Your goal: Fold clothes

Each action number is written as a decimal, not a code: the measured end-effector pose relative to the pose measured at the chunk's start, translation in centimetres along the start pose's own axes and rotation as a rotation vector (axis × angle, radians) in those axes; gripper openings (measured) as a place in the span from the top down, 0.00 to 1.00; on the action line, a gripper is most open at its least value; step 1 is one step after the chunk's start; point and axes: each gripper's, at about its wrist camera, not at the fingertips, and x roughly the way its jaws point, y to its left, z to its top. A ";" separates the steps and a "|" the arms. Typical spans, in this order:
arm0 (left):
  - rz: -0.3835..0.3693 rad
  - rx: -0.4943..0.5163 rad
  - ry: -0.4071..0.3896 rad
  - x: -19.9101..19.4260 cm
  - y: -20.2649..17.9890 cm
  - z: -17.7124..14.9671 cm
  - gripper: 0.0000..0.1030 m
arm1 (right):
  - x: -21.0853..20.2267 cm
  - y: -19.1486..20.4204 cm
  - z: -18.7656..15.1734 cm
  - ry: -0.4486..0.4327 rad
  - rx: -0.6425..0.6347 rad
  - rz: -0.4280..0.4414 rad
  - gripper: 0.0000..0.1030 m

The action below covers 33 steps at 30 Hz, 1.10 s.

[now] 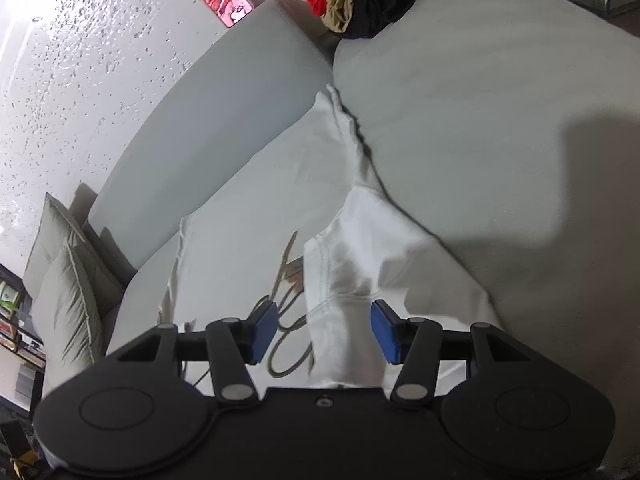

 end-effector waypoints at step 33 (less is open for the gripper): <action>0.154 0.386 -0.092 -0.7 -5.7 -2.7 0.83 | 1.6 2.8 -2.5 0.146 -0.422 -0.323 0.96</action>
